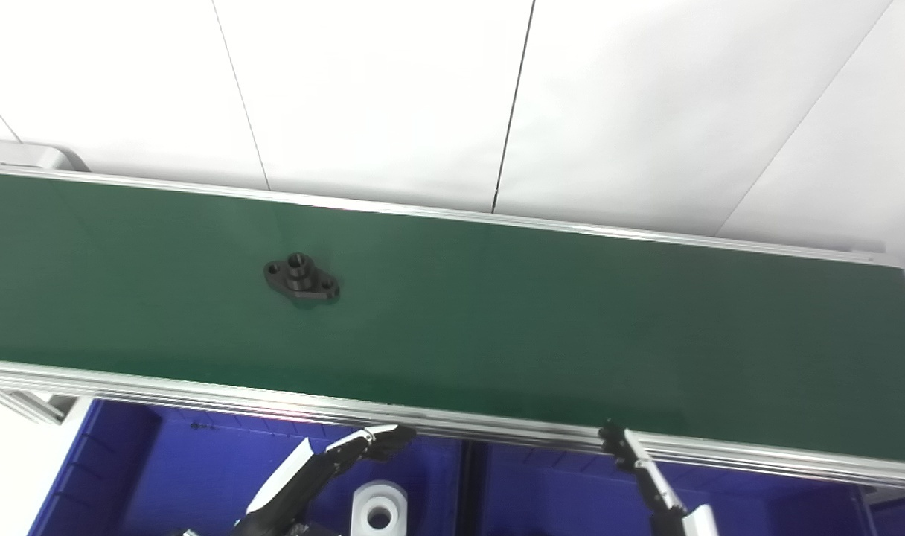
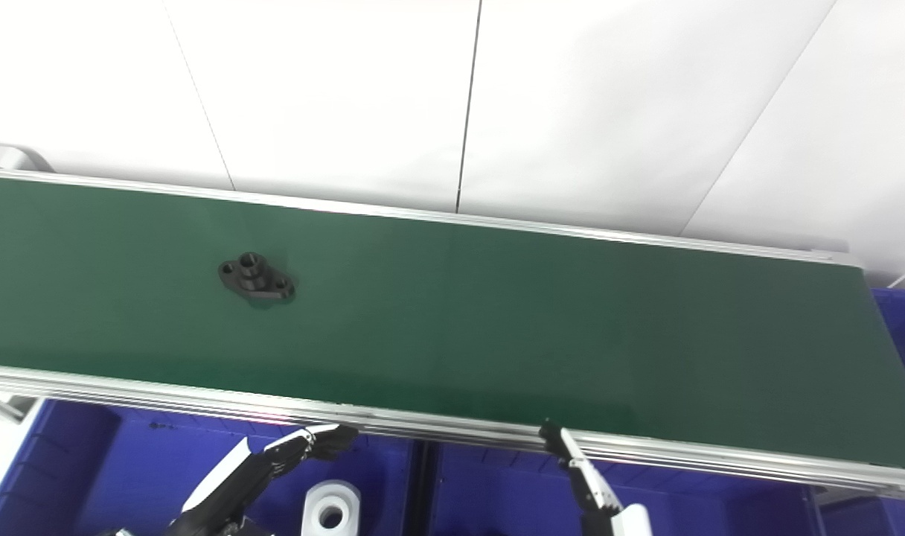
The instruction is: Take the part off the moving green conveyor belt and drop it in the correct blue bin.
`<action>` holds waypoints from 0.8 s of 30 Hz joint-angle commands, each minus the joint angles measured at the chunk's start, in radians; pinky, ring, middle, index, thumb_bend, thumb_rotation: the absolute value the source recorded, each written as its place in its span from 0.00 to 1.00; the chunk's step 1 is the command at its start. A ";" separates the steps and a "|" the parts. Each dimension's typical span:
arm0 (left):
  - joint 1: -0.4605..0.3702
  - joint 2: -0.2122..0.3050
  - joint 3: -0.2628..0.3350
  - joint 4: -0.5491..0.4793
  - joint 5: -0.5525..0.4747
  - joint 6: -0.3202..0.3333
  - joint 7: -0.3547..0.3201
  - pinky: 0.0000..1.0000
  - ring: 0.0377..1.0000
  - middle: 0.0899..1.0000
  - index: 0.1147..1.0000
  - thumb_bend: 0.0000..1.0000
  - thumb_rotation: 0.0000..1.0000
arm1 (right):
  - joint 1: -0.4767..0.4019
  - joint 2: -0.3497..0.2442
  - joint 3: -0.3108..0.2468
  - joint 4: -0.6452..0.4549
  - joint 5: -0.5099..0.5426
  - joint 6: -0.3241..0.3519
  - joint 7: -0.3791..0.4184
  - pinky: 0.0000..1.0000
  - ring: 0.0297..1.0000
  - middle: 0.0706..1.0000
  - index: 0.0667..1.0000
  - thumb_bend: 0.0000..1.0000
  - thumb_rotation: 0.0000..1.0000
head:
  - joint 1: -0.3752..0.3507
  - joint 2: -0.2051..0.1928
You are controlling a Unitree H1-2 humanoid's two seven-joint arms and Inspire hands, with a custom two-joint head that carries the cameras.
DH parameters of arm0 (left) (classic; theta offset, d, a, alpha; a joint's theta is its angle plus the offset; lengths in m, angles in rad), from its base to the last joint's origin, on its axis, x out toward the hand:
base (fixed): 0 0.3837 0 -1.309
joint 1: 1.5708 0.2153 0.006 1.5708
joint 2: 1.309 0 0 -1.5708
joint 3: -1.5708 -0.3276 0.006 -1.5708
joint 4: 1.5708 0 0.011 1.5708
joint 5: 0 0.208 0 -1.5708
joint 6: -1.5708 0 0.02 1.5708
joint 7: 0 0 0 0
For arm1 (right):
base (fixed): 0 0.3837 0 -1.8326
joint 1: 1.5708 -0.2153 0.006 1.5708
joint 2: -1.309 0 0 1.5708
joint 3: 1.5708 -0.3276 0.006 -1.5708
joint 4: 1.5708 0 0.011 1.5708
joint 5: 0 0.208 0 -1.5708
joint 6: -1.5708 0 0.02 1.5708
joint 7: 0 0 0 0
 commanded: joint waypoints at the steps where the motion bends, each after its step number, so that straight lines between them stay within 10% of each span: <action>1: -0.008 -0.014 0.011 -0.013 -0.017 -0.030 -0.010 0.79 0.82 0.83 0.80 0.91 0.24 | -0.018 0.007 -0.021 -0.063 0.039 -0.046 0.018 0.79 0.81 0.84 0.90 0.82 0.40 | 0.006 0.000; 24: -0.053 -0.052 0.014 0.051 0.012 -0.030 -0.001 0.73 0.78 0.80 0.78 0.92 0.28 | -0.490 0.052 -0.143 -0.166 0.080 0.284 0.491 0.69 0.74 0.79 0.86 0.85 0.40 | 0.052 -0.055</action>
